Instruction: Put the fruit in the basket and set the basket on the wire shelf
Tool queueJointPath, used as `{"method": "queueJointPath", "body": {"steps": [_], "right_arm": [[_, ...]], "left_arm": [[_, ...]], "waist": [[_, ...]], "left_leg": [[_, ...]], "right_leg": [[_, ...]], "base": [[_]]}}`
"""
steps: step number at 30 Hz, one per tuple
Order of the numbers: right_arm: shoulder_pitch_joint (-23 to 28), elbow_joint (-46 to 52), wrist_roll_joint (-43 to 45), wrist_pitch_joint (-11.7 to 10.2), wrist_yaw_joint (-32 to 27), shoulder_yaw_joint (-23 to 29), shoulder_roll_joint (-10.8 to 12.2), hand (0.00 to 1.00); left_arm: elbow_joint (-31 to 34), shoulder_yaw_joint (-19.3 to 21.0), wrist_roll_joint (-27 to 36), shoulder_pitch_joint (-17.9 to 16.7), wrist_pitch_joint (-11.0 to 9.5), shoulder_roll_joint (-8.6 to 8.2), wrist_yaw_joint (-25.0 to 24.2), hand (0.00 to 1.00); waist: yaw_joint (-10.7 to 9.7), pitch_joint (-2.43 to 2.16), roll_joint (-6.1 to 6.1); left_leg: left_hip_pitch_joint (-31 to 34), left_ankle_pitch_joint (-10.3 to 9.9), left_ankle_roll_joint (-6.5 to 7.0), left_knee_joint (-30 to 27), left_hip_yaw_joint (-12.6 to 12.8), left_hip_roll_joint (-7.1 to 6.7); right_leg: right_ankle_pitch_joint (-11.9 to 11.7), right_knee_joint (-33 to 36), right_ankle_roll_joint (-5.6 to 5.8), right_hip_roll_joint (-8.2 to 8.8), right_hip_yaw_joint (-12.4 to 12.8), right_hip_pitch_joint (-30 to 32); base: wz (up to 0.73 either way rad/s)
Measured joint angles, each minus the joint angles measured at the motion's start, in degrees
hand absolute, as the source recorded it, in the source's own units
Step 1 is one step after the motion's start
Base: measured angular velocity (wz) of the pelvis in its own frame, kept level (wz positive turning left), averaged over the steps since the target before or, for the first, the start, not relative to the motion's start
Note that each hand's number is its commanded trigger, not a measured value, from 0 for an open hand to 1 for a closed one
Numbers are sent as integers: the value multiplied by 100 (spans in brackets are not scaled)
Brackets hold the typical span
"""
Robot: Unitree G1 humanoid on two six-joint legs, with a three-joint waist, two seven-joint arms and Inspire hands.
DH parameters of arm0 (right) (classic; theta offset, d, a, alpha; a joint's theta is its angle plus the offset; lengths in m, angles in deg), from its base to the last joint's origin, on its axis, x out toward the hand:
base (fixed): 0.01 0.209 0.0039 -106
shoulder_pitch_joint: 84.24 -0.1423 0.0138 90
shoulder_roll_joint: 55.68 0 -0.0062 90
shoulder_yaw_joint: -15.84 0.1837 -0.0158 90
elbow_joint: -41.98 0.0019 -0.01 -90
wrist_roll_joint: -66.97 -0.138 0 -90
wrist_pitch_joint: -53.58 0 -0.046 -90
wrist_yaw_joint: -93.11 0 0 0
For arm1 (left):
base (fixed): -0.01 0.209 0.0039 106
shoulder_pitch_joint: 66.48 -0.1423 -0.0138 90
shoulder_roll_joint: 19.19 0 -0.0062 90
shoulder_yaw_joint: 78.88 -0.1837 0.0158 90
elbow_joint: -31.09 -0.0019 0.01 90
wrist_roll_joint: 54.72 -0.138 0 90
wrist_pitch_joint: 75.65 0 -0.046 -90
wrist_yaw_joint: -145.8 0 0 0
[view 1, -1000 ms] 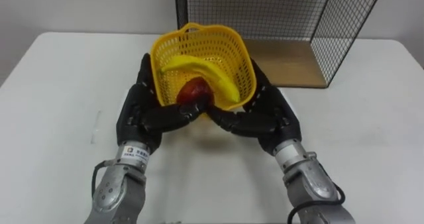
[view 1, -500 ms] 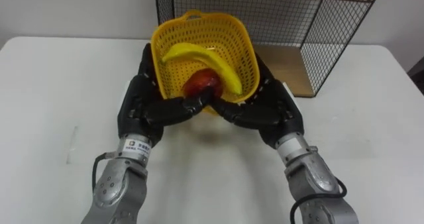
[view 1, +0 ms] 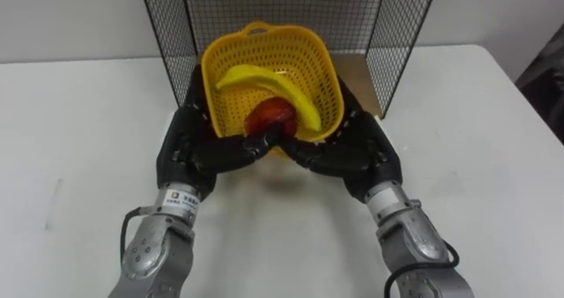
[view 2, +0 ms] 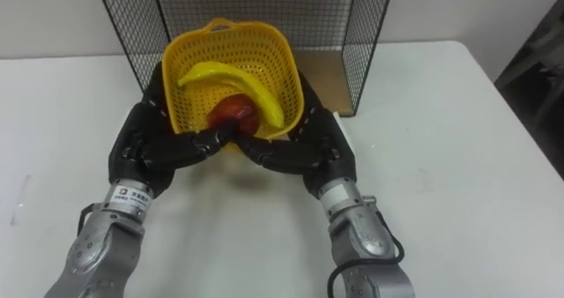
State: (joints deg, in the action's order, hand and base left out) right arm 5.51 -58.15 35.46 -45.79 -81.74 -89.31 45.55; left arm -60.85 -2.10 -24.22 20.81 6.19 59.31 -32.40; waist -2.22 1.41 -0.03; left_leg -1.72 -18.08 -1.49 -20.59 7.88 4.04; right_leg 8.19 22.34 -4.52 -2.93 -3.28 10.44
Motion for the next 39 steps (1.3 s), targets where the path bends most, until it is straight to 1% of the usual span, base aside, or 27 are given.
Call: {"method": "queueJointPath", "body": {"steps": [4, 6, 10, 11, 13, 16, 18, 19, 21, 22, 23, 25, 26, 27, 29, 30, 31, 33, 35, 37, 39], "right_arm": [[45, 1, -94, 0, -45, 3, 22, 0], [44, 5, -198, 3, -138, 12, 14, 0], [50, 14, -198, 5, -210, 14, 3, 0], [48, 14, -197, 5, -254, 11, 2, 0], [50, 14, -208, 5, -338, 6, -4, 0], [11, 14, -198, 5, -510, 5, 24, 0], [-24, 13, -199, 11, -634, 6, 37, 0], [-46, 13, -203, 20, -664, 10, 34, 0], [-202, 0, -201, 97, -797, 12, 24, 0], [-260, -26, -201, 117, -821, 13, 25, 0], [-395, -122, -200, 168, -847, 16, 20, 0], [-638, -291, -196, 284, -935, 57, 36, 0], [-829, -395, -191, 377, -1007, 60, 38, 0], [-1022, -501, -191, 467, -1063, 89, 27, 0], [-1286, -546, -186, 592, -1119, 136, 3, 0], [-1447, -614, -180, 651, -1149, 169, 12, 0], [-1520, -641, -179, 689, -1166, 190, 27, 0], [-1802, -749, -172, 846, -1341, 193, 65, 0], [-1989, -786, -143, 953, -1417, 196, 105, 0], [-2233, -1016, -149, 989, -1441, 238, 154, 0], [-2576, -1422, -159, 1157, -1450, 365, 189, 0]], "left_arm": [[-4, -20, 10, 3, 1, -10, -25, 0], [-3, -59, -25, 23, 11, -56, -25, 0], [-3, -62, -78, 43, 30, -103, -10, 0], [-4, -73, -86, 77, 31, -106, 19, 0], [-39, -122, -112, 156, 30, -107, 72, 0], [-219, -180, -122, 387, 37, -109, 161, 0], [-466, -180, -140, 672, 61, -132, 189, 0], [-533, -180, -139, 741, 72, -137, 201, 0], [-619, -165, -121, 946, 214, -138, 318, 0], [-619, -154, -128, 986, 238, -139, 350, 0], [-663, -146, -135, 1090, 287, -138, 434, 0], [-863, -102, -132, 1273, 359, -144, 531, 0], [-1028, -80, -130, 1411, 404, -165, 572, 0], [-1161, -22, -131, 1553, 465, -225, 646, 0], [-1260, 127, -126, 1759, 577, -290, 672, 0], [-1404, 213, -78, 1932, 632, -331, 676, 0], [-1476, 263, -64, 2024, 668, -356, 678, 0], [-1687, 351, 2, 2363, 829, -377, 848, 0], [-1793, 436, 19, 2575, 884, -380, 975, 0], [-1916, 543, 46, 2753, 940, -398, 1070, 0], [-2231, 637, 46, 3052, 1120, -460, 1169, 0]], "waist": [[-101, -3, 4], [-209, -9, 2], [-319, -14, 1], [-347, -16, -2], [-354, -19, -10], [-316, -30, -20], [-267, -30, -19], [-251, -30, -20], [-216, -32, -23], [-209, -33, -24], [-201, -33, -25], [-200, -32, -24], [-197, -30, -21], [-188, -33, -10], [-160, -20, 13], [-105, -22, 20], [-81, -22, 21], [-35, -18, 31], [-18, -5, 51], [3, 2, 67], [53, 1, 71]], "left_leg": [[-90, 158, -20, 253, -5, -22], [-82, 251, -7, 398, -11, -51], [-94, 299, 10, 493, 2, -82], [-119, 299, 10, 498, -1, -84], [-237, 315, 23, 585, 1, -79], [-405, 338, 42, 703, 35, -95], [-454, 346, 58, 736, 48, -120], [-462, 352, 68, 757, 50, -128], [-492, 373, 98, 888, 60, -149], [-496, 381, 103, 901, 63, -150], [-512, 388, 109, 906, 65, -145], [-604, 397, 120, 917, 68, -149], [-656, 402, 128, 931, 72, -154], [-684, 404, 131, 933, 79, -154], [-688, 409, 139, 934, 86, -160], [-699, 409, 140, 935, 88, -161], [-704, 410, 140, 936, 84, -160], [-704, 410, 140, 939, 75, -158], [-696, 411, 139, 940, 81, -157], [-692, 412, 140, 944, 77, -155], [-692, 415, 145, 954, 71, -155]], "right_leg": [[-75, -188, 37, -12, 22, -56], [-166, -317, 42, -7, 34, -43], [-227, -386, 46, -6, 73, -53], [-263, -406, 13, -8, 79, -89], [-310, -507, 10, -29, 98, -206], [-334, -567, 37, -40, 148, -327], [-342, -575, 56, -25, 155, -356], [-345, -578, 60, -25, 155, -354], [-394, -637, 75, -24, 151, -360], [-419, -666, 78, -20, 147, -374], [-478, -691, 72, -10, 143, -409], [-486, -705, 75, -4, 140, -484], [-484, -724, 80, 0, 127, -531], [-489, -758, 88, 3, 116, -567], [-499, -782, 98, 4, 117, -566], [-499, -777, 98, 4, 131, -567], [-500, -777, 98, 3, 132, -569], [-501, -775, 97, 5, 125, -569], [-501, -785, 97, 4, 115, -567], [-502, -798, 96, 7, 103, -574], [-521, -837, 101, 9, 98, -591]], "base": [[-4], [0], [-5], [-4], [-4], [-8], [-4], [-5], [-6], [-7], [-6], [-6], [0], [0], [0], [-3], [0], [0], [2], [0], [0]]}}
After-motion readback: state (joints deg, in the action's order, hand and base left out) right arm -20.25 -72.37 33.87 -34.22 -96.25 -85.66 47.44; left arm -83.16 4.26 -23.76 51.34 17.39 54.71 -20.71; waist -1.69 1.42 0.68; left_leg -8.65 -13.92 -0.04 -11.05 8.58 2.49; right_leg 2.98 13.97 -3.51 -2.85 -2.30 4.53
